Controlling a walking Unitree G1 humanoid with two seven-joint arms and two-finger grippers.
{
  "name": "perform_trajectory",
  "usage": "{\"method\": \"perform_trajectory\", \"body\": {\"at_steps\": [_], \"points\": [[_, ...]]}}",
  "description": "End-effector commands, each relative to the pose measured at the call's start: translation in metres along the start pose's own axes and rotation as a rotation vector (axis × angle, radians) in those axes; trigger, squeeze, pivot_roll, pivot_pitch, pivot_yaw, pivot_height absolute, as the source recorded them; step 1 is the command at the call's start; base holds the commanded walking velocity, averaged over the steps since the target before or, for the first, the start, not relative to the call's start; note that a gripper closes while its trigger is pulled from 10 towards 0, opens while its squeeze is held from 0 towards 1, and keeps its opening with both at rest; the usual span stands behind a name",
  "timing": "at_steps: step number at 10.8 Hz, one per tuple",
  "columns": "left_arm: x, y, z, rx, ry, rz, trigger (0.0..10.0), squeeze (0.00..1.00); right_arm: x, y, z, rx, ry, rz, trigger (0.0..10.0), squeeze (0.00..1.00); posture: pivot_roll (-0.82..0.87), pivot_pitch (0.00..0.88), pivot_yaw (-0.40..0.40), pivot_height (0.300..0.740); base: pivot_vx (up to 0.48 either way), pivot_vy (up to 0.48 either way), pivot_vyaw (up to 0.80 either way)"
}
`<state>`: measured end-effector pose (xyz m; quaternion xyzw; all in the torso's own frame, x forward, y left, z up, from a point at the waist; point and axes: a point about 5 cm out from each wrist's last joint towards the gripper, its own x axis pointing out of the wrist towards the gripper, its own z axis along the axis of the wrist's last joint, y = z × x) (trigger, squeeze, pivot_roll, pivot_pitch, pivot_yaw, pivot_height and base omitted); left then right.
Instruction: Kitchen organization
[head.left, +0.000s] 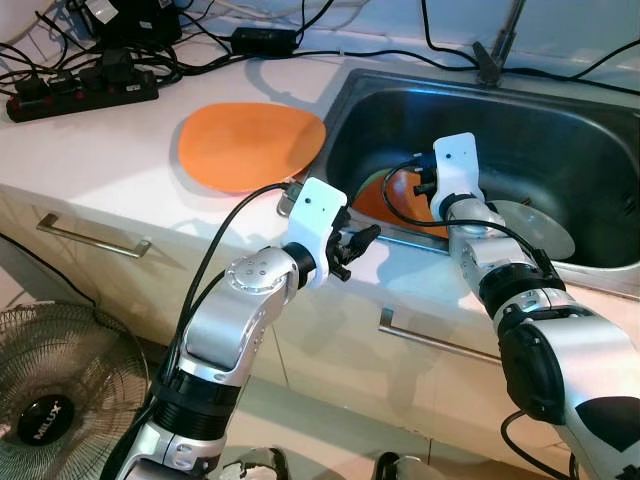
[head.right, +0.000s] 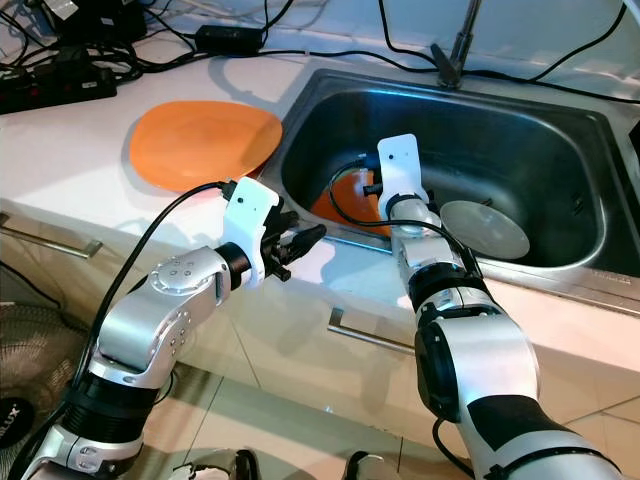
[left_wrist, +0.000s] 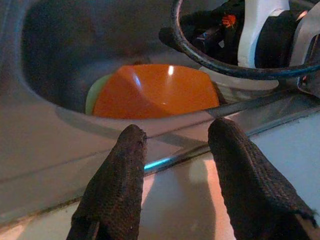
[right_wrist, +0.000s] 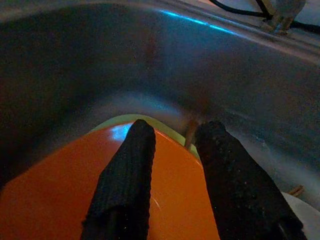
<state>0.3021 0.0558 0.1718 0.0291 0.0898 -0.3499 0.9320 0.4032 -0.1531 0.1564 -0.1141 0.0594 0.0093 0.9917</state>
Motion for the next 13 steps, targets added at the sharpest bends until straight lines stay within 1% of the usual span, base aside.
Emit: {"method": "perform_trajectory", "body": {"at_steps": [1, 2, 3, 4, 5, 6, 8, 10, 11, 12, 13], "points": [[0.002, -0.001, 0.000, 0.007, -0.003, 0.000, 10.0, 0.00, 0.001, -0.003, 0.004, -0.009, -0.024, -0.010, 10.0, 0.00, 0.17, 0.103, 0.031, 0.740, 0.000, 0.000, 0.00], [0.002, 0.004, 0.009, 0.057, -0.095, 0.068, 10.0, 0.00, 0.002, -0.004, 0.022, 0.034, -0.118, -0.008, 10.0, 0.00, 0.17, 0.101, 0.028, 0.740, 0.000, 0.000, 0.00], [0.003, 0.011, 0.017, 0.126, -0.165, 0.151, 10.0, 0.00, 0.001, -0.005, 0.044, 0.075, -0.246, 0.002, 10.0, 0.00, 0.15, 0.100, 0.023, 0.740, 0.000, 0.000, 0.00], [0.004, 0.015, 0.019, 0.167, -0.198, 0.199, 10.0, 0.00, -0.001, -0.007, 0.056, 0.096, -0.330, -0.001, 10.0, 0.00, 0.14, 0.099, 0.017, 0.740, 0.000, 0.000, 0.00], [0.004, 0.017, 0.019, 0.186, -0.223, 0.230, 10.0, 0.00, -0.006, -0.010, 0.063, 0.131, -0.393, -0.014, 10.0, 0.00, 0.12, 0.100, 0.014, 0.740, 0.000, 0.000, 0.00], [0.003, 0.020, 0.020, 0.230, -0.249, 0.275, 10.0, 0.00, -0.013, -0.011, 0.065, 0.158, -0.441, -0.024, 10.0, 0.00, 0.11, 0.101, 0.012, 0.740, 0.000, 0.000, 0.00], [0.000, 0.026, 0.021, 0.256, -0.298, 0.333, 10.0, 0.00, -0.030, -0.013, 0.060, 0.180, -0.488, -0.029, 10.0, 0.00, 0.09, 0.104, 0.013, 0.740, 0.000, 0.000, 0.00], [-0.003, 0.031, 0.019, 0.268, -0.332, 0.369, 10.0, 0.00, -0.054, -0.017, 0.053, 0.216, -0.529, -0.045, 10.0, 0.00, 0.07, 0.100, 0.016, 0.740, 0.000, 0.000, 0.00], [-0.004, 0.031, 0.017, 0.275, -0.333, 0.377, 10.0, 0.00, -0.063, -0.015, 0.052, 0.236, -0.541, -0.039, 10.0, 0.00, 0.06, 0.100, 0.018, 0.740, 0.000, 0.000, 0.00], [-0.005, 0.032, 0.012, 0.293, -0.340, 0.395, 10.0, 0.00, -0.077, -0.008, 0.048, 0.257, -0.549, -0.005, 10.0, 0.00, 0.05, 0.100, 0.018, 0.740, 0.000, 0.000, 0.00], [-0.006, 0.032, 0.011, 0.298, -0.341, 0.399, 10.0, 0.00, -0.080, -0.006, 0.044, 0.262, -0.549, 0.005, 10.0, 0.00, 0.05, 0.100, 0.019, 0.740, 0.000, 0.000, 0.00]]}}
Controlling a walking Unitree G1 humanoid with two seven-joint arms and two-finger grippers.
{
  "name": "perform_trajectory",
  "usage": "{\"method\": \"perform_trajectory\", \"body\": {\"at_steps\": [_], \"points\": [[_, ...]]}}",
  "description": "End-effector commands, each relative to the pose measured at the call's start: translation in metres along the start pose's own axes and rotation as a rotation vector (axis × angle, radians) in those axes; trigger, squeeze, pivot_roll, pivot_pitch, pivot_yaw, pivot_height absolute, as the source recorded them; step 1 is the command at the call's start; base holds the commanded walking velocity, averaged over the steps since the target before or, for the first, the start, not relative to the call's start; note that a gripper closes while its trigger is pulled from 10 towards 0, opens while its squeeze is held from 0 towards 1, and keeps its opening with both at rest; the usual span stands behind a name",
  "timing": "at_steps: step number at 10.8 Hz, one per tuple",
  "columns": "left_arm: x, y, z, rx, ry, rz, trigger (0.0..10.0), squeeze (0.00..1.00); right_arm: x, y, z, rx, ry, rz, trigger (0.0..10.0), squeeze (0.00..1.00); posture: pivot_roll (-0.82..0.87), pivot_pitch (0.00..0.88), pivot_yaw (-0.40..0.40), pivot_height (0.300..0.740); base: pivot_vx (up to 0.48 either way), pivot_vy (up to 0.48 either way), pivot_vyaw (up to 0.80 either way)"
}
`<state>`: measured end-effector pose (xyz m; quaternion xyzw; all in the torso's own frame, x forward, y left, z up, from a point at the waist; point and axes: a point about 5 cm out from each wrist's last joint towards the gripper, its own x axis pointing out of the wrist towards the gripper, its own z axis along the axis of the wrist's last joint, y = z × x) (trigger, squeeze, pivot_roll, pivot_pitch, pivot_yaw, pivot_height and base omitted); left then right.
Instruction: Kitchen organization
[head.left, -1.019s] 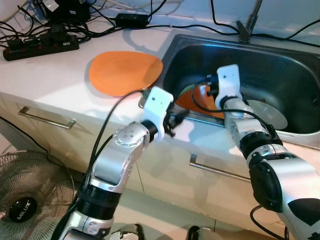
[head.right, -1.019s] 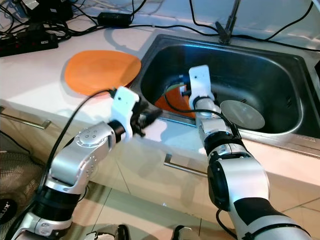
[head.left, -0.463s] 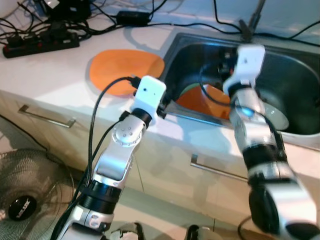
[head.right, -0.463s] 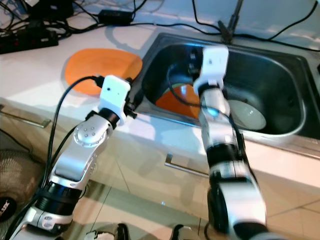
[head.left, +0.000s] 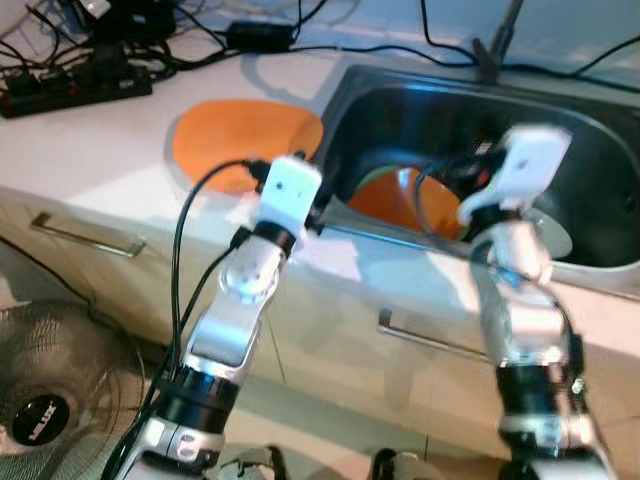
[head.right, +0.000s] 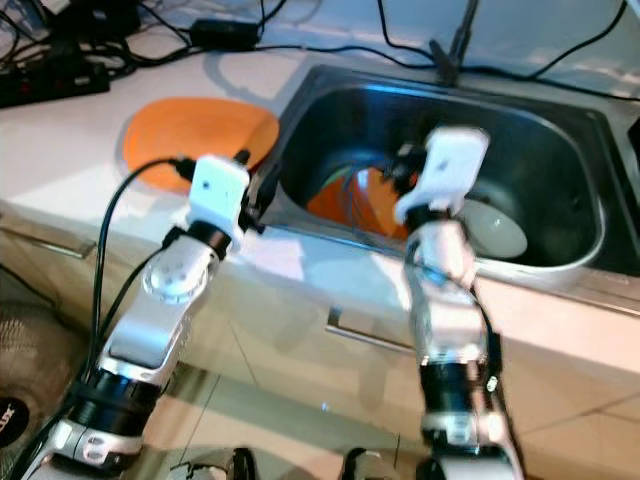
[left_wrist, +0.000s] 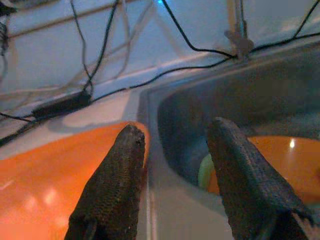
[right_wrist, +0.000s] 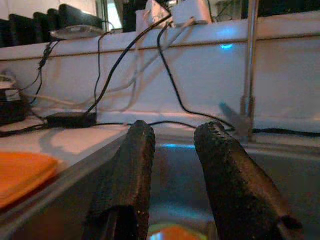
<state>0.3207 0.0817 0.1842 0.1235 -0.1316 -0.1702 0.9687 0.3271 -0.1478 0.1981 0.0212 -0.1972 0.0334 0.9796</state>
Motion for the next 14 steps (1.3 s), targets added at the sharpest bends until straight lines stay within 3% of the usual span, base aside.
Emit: {"method": "perform_trajectory", "body": {"at_steps": [1, 3, 5, 6, 7, 8, 9, 11, 13, 14], "points": [[-0.003, 0.003, -0.004, 0.013, 0.000, 0.024, 10.0, 0.00, -0.008, 0.004, -0.006, 0.023, 0.009, 0.016, 10.0, 0.00, 0.04, 0.099, 0.022, 0.740, 0.000, 0.000, 0.00], [-0.005, 0.007, -0.009, 0.048, -0.011, 0.048, 10.0, 0.00, -0.023, 0.016, -0.036, 0.044, 0.125, 0.045, 10.0, 0.00, 0.06, 0.092, 0.018, 0.740, 0.000, 0.000, 0.00], [-0.007, 0.013, -0.011, 0.095, -0.006, 0.064, 10.0, 0.00, -0.026, 0.027, -0.039, 0.061, 0.130, 0.082, 10.0, 0.00, 0.06, 0.084, 0.019, 0.740, 0.000, 0.000, 0.00], [-0.007, 0.017, -0.011, 0.215, 0.012, 0.037, 10.0, 0.00, -0.025, 0.028, -0.039, 0.067, 0.129, 0.083, 10.0, 0.00, 0.06, 0.080, 0.020, 0.740, 0.000, 0.000, 0.00], [-0.006, 0.026, -0.012, 0.445, 0.058, 0.002, 10.0, 0.00, -0.025, 0.029, -0.040, 0.068, 0.131, 0.085, 10.0, 0.00, 0.07, 0.073, 0.023, 0.740, 0.000, 0.000, 0.00], [-0.008, 0.033, -0.016, 0.614, 0.100, -0.038, 10.0, 0.00, -0.025, 0.031, -0.042, 0.070, 0.133, 0.088, 10.0, 0.00, 0.07, 0.072, 0.025, 0.740, 0.000, 0.000, 0.00], [-0.014, 0.042, -0.016, 0.700, 0.139, -0.109, 10.0, 1.00, -0.026, 0.032, -0.043, 0.073, 0.135, 0.090, 10.0, 0.00, 0.08, 0.069, 0.028, 0.740, 0.000, 0.000, 0.00], [-0.021, 0.054, -0.017, 0.811, 0.209, -0.168, 10.0, 1.00, -0.028, 0.033, -0.046, 0.076, 0.146, 0.088, 10.0, 0.00, 0.08, 0.064, 0.030, 0.740, 0.000, 0.000, 0.00], [-0.022, 0.067, -0.005, 0.911, 0.260, -0.207, 10.0, 1.00, -0.028, 0.033, -0.047, 0.078, 0.148, 0.092, 10.0, 0.00, 0.09, 0.055, 0.030, 0.740, 0.000, 0.000, 0.00], [-0.023, 0.069, -0.002, 0.960, 0.295, -0.254, 10.0, 0.00, -0.028, 0.034, -0.048, 0.078, 0.153, 0.095, 10.0, 0.00, 0.09, 0.050, 0.031, 0.740, 0.000, 0.000, 0.00]]}}
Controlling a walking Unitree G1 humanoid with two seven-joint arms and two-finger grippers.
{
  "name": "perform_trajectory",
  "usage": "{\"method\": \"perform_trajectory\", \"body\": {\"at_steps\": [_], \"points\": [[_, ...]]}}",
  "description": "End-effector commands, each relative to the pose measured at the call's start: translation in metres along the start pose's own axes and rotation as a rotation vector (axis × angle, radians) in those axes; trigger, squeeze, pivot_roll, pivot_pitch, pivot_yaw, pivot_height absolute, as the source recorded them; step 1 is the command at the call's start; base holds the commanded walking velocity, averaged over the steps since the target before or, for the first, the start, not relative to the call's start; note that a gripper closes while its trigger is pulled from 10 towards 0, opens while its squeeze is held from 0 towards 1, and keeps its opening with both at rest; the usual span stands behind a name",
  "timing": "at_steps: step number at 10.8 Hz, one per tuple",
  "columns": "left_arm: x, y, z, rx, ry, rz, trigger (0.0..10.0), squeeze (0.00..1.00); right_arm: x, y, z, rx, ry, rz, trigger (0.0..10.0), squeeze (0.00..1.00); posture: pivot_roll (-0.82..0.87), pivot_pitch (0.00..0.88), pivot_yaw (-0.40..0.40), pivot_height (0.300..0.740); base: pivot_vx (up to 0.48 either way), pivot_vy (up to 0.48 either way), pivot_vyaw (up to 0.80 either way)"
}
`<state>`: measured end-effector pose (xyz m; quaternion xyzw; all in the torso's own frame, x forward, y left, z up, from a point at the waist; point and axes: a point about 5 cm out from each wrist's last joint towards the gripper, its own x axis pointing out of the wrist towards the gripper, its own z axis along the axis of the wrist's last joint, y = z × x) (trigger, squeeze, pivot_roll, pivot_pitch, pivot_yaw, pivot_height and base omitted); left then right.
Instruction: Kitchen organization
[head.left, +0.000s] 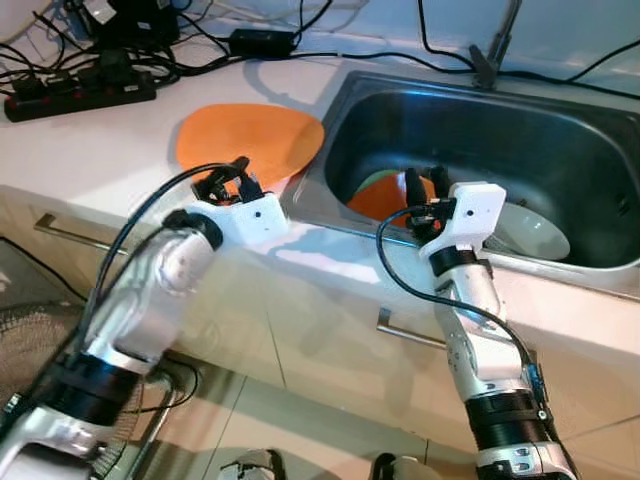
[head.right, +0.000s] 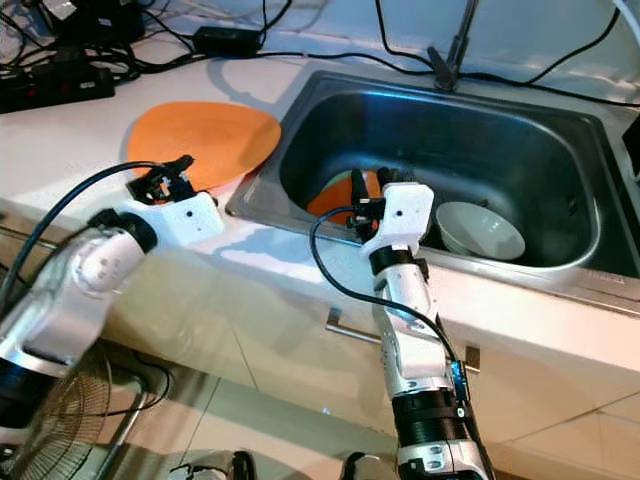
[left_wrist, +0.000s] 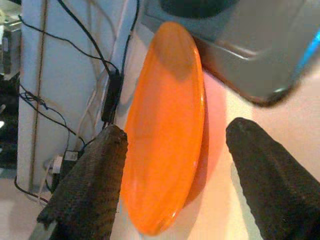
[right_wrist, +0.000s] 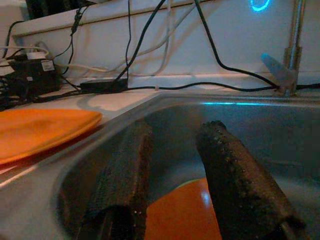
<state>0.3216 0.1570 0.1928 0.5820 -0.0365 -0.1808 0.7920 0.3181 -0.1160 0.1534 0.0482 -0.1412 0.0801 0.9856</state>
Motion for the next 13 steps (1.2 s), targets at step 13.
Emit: {"method": "perform_trajectory", "body": {"at_steps": [13], "points": [[0.041, -0.003, -0.032, 0.186, 0.167, -0.102, 10.0, 0.00, -0.002, -0.001, -0.010, -0.005, 0.051, -0.003, 10.0, 0.00, 0.06, 0.101, 0.023, 0.740, 0.000, 0.000, 0.00]]}}
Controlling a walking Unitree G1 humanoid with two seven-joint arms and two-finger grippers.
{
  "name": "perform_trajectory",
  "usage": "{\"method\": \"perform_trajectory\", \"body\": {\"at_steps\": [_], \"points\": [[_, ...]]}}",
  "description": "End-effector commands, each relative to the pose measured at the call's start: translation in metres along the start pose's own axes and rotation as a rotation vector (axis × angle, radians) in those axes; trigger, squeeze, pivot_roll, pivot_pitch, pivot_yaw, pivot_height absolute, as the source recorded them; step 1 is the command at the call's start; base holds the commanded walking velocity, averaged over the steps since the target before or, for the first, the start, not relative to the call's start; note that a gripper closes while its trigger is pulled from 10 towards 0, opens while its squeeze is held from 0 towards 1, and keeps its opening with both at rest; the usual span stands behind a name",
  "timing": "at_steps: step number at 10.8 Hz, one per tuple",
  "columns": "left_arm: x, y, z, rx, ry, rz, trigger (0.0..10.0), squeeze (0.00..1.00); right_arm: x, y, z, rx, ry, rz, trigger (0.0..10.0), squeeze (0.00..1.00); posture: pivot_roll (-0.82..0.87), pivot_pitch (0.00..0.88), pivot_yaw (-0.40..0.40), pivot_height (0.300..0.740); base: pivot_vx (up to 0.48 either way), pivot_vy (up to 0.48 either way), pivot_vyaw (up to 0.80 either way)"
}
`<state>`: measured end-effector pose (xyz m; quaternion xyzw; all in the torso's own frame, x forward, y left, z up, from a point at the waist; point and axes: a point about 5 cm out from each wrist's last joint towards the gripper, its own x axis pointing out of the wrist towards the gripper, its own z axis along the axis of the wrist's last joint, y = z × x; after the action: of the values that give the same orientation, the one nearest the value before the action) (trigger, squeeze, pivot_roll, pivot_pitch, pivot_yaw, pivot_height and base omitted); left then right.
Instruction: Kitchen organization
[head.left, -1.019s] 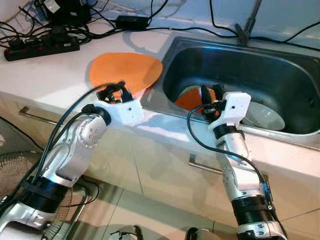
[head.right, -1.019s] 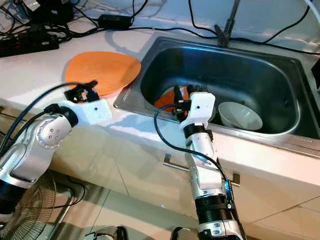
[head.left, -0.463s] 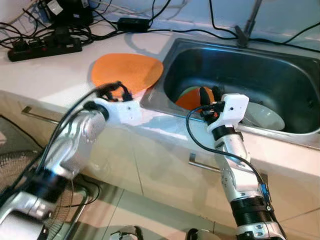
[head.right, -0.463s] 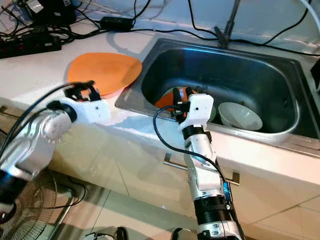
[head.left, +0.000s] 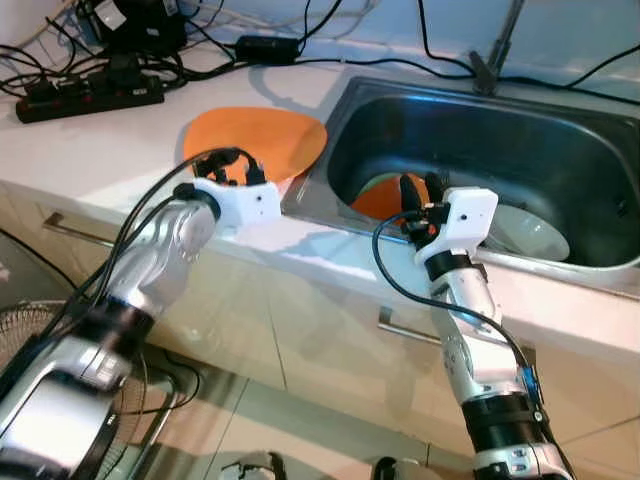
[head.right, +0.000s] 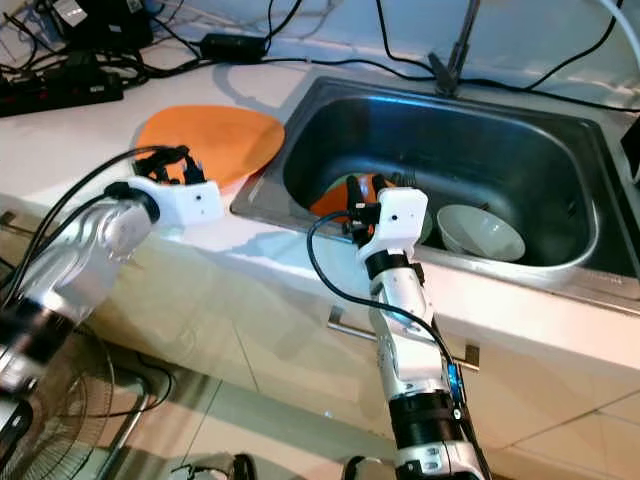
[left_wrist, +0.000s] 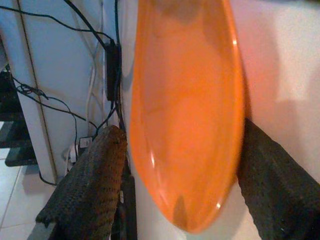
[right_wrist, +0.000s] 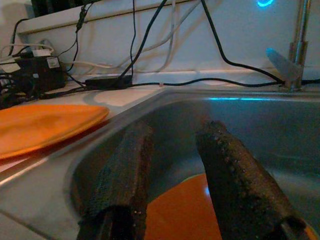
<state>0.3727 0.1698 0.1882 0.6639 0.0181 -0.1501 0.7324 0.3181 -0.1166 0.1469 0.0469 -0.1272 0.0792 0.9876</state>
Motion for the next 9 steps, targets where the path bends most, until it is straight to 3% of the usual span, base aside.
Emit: {"method": "perform_trajectory", "body": {"at_steps": [1, 2, 3, 4, 9], "points": [[0.005, -0.013, -0.004, 0.010, 0.020, -0.057, 10.0, 0.00, 0.000, 0.000, -0.003, -0.003, 0.023, -0.004, 10.0, 0.00, 0.06, 0.105, 0.023, 0.740, 0.000, 0.000, 0.00], [0.008, -0.012, -0.005, 0.014, 0.023, -0.053, 10.0, 0.00, 0.000, 0.001, -0.003, -0.002, 0.023, -0.005, 10.0, 0.00, 0.06, 0.105, 0.024, 0.740, 0.000, 0.000, 0.00], [0.013, -0.009, -0.005, 0.019, 0.021, -0.047, 9.0, 0.00, 0.000, 0.001, -0.004, 0.000, 0.023, -0.006, 10.0, 0.00, 0.05, 0.107, 0.024, 0.740, 0.000, 0.000, 0.00], [0.015, -0.009, -0.004, 0.017, 0.013, -0.044, 0.0, 0.00, -0.001, 0.000, -0.004, -0.002, 0.027, -0.011, 10.0, 0.00, 0.06, 0.110, 0.024, 0.740, 0.000, 0.000, 0.00], [0.018, -0.012, -0.003, 0.017, -0.007, -0.045, 0.0, 0.00, 0.000, 0.001, -0.005, -0.002, 0.032, -0.011, 10.0, 0.00, 0.06, 0.116, 0.020, 0.740, 0.000, 0.000, 0.00]]}}
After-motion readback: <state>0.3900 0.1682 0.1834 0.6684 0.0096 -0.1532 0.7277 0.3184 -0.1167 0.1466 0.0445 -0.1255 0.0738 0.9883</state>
